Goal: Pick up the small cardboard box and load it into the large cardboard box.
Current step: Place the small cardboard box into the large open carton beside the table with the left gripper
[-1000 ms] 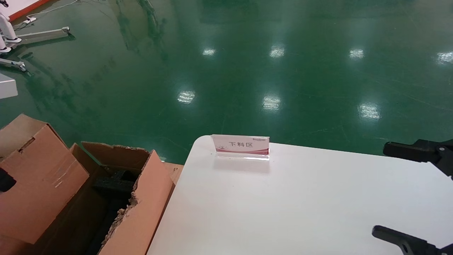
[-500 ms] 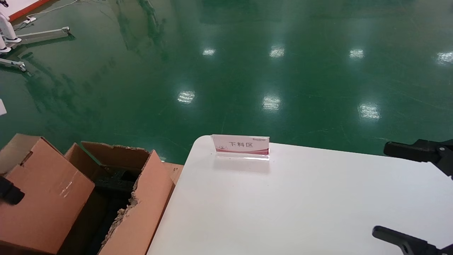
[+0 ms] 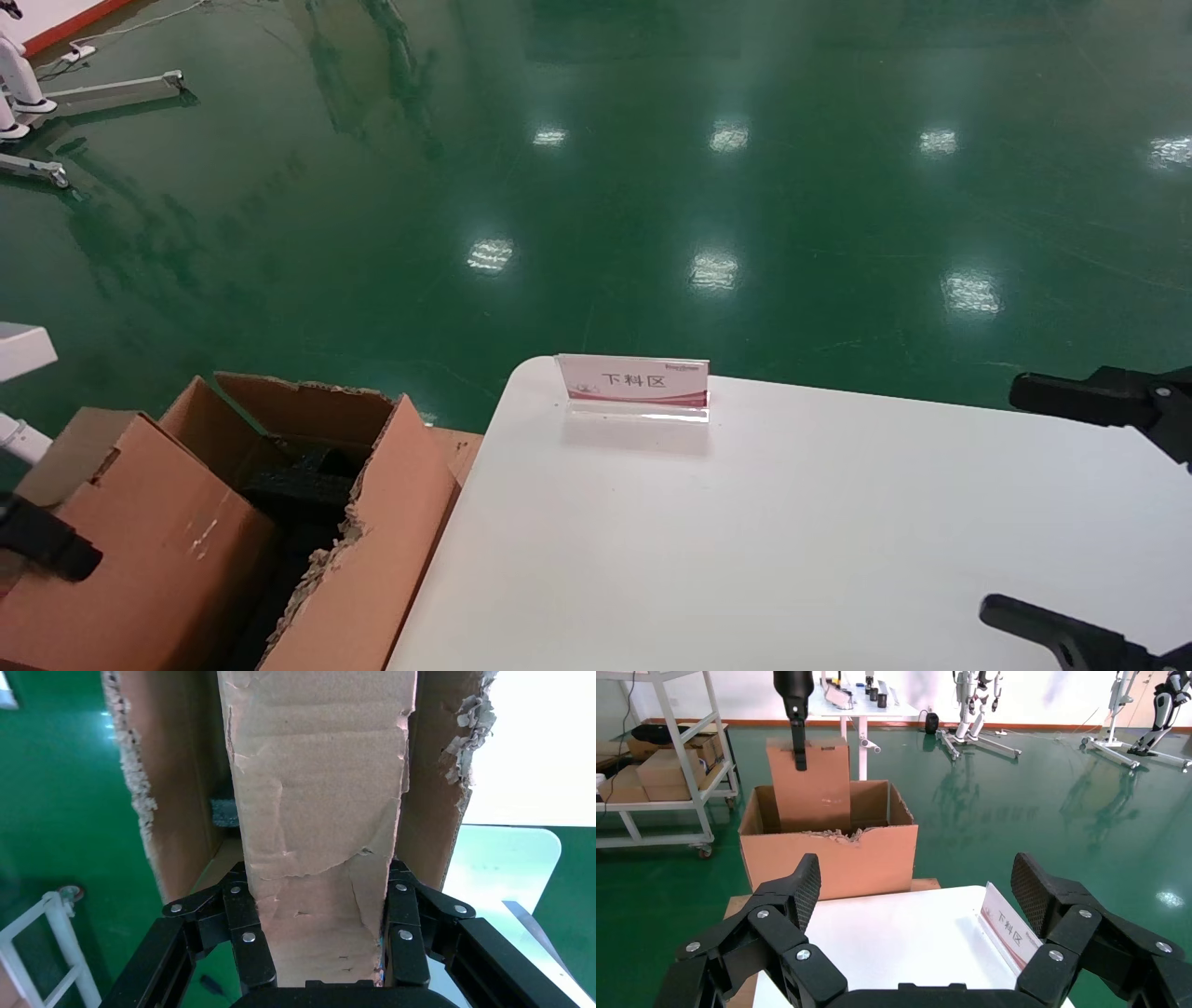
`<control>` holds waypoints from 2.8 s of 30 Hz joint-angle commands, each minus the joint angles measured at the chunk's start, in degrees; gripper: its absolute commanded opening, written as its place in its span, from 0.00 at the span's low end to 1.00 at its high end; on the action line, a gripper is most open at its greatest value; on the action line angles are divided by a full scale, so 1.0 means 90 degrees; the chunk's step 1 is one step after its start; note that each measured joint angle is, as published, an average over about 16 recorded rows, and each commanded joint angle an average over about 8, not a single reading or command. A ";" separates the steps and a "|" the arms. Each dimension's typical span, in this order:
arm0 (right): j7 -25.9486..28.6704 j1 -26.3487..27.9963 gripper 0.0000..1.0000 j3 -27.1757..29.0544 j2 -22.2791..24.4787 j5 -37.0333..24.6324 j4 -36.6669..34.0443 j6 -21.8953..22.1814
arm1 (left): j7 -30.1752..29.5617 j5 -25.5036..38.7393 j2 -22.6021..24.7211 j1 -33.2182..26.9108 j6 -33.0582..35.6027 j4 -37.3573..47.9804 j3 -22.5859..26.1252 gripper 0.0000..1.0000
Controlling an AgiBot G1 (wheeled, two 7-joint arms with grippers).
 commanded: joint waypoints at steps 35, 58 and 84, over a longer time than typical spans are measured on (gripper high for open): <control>0.0000 0.0000 1.00 0.0000 0.0000 0.0000 0.0000 0.0000 | 0.0657 0.0159 0.0150 0.2301 -0.1537 0.0908 -0.0332 0.00; 0.0000 0.0000 1.00 0.0000 0.0000 0.0000 0.0000 0.0000 | 0.0466 0.0321 0.0626 0.3268 -0.2124 0.1095 -0.0445 0.00; 0.0000 0.0000 1.00 0.0000 0.0000 0.0000 0.0000 0.0000 | 0.0311 0.0184 0.0602 0.4282 -0.2700 0.1491 -0.0534 0.68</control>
